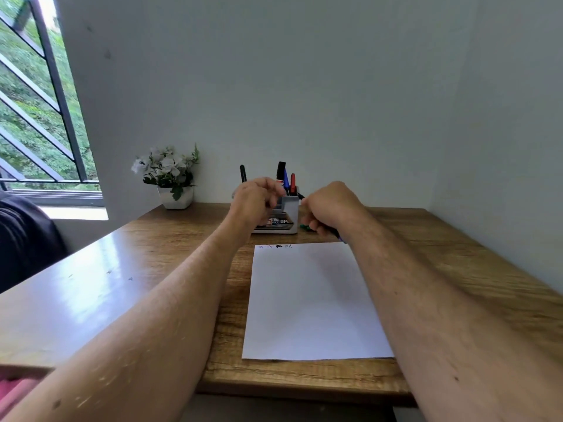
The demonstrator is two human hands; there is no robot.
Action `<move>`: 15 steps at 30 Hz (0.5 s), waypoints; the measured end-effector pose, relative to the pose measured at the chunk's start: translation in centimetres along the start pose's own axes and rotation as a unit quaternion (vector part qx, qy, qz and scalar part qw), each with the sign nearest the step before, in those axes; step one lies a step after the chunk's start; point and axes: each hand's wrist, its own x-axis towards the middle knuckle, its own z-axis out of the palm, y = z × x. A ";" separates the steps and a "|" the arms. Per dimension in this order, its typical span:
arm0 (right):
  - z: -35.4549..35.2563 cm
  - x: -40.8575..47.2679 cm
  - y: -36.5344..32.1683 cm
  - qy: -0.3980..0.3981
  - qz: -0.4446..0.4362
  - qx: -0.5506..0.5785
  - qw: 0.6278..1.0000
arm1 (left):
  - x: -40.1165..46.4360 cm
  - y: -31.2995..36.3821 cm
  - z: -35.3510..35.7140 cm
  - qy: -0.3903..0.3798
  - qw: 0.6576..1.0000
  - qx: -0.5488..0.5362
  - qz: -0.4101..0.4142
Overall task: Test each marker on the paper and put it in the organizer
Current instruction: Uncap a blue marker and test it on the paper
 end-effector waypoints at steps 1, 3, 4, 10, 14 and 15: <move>0.0 -0.1 -0.1 0.005 -0.005 0.015 1.000 | -0.1 -0.1 0.0 -0.027 0.998 0.062 -0.001; 0.1 -0.5 0.4 0.024 -0.010 0.076 0.997 | -0.2 -0.4 0.2 -0.079 0.973 0.218 -0.001; 0.3 -0.7 0.9 0.030 -0.008 0.108 0.994 | -0.2 -0.5 0.3 -0.104 0.952 0.286 -0.014; 2.0 -0.6 4.2 0.044 0.010 0.204 0.978 | -0.5 -0.7 0.4 -0.173 0.890 0.412 -0.091; 2.3 -0.9 4.4 0.030 -0.013 0.196 0.980 | -0.6 -0.9 0.4 -0.187 0.878 0.428 -0.109; 2.5 -1.0 4.5 0.021 -0.016 0.187 0.982 | -0.6 -0.9 0.3 -0.190 0.877 0.429 -0.109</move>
